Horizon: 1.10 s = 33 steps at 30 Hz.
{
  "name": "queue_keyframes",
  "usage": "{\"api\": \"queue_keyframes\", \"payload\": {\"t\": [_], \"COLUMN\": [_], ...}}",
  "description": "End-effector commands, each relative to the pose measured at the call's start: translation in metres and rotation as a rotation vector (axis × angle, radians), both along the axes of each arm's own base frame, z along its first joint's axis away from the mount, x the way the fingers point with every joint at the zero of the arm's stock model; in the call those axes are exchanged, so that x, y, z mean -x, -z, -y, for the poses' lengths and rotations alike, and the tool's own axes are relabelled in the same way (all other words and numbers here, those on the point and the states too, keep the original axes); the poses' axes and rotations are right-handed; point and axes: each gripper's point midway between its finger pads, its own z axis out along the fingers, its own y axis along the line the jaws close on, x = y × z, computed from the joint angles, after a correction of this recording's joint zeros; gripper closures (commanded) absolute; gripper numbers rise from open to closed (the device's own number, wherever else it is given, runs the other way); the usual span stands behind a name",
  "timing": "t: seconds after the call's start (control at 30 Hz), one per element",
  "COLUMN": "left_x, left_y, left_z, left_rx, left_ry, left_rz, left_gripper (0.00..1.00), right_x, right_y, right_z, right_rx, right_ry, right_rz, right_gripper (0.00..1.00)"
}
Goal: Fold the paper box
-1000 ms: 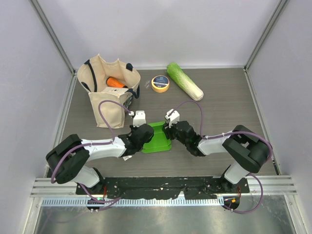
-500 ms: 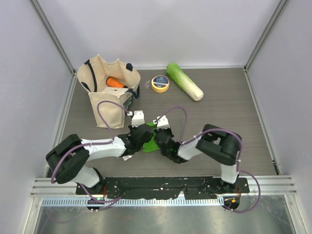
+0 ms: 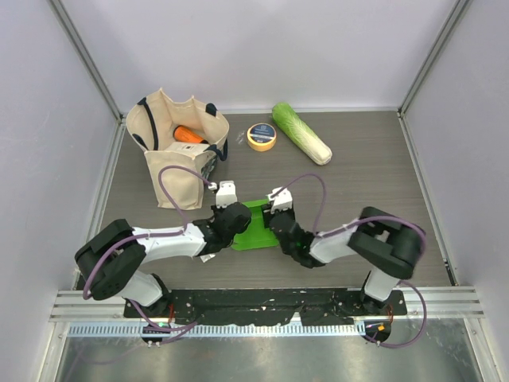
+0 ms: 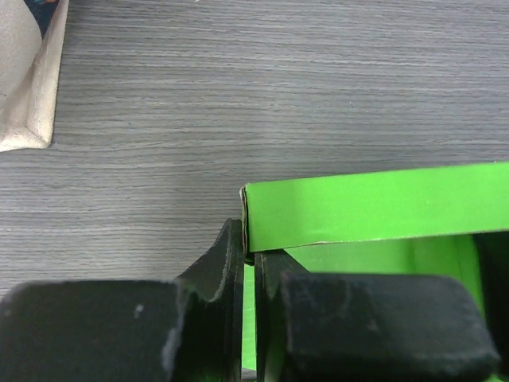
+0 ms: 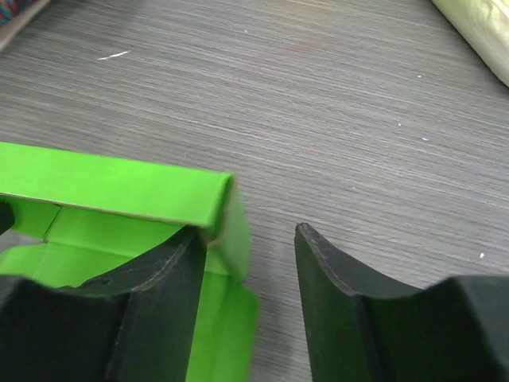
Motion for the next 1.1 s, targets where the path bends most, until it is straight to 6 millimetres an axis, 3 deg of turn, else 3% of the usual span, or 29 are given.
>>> {"api": "queue_keyframes", "payload": {"t": [0.0, 0.03, 0.07, 0.2, 0.23, 0.37, 0.53, 1.07], "left_x": [-0.001, -0.001, 0.001, 0.0, 0.0, 0.0, -0.001, -0.001], "left_y": [-0.003, -0.005, -0.002, -0.003, -0.002, -0.004, -0.005, -0.009], "left_z": [0.004, 0.004, 0.003, 0.0, -0.001, 0.0, 0.005, 0.007], "left_rx": [0.01, 0.012, 0.005, -0.002, -0.007, -0.01, 0.001, 0.004], "left_ry": [0.005, 0.006, 0.011, 0.006, 0.006, 0.013, 0.026, 0.039], "left_rz": [0.004, 0.007, 0.004, 0.011, 0.009, 0.013, 0.014, 0.017], "left_gripper": [1.0, 1.0, 1.0, 1.0, 1.0, 1.0, 1.0, 1.0], "right_x": [0.032, 0.032, 0.04, 0.042, 0.047, 0.047, 0.024, -0.012], "right_y": [0.0, -0.016, -0.007, -0.017, -0.012, -0.015, -0.03, -0.028], "right_z": [-0.011, -0.01, -0.004, 0.015, 0.02, 0.014, 0.006, -0.005], "right_rx": [-0.09, -0.132, -0.1, -0.141, -0.144, -0.137, -0.142, -0.077], "right_ry": [-0.312, -0.346, -0.365, -0.358, -0.368, -0.447, -0.415, -0.362], "right_rz": [-0.162, -0.154, -0.207, -0.235, -0.247, -0.229, -0.111, -0.012], "right_gripper": [0.43, 0.41, 0.41, 0.4, 0.4, 0.44, 0.52, 0.67]}}
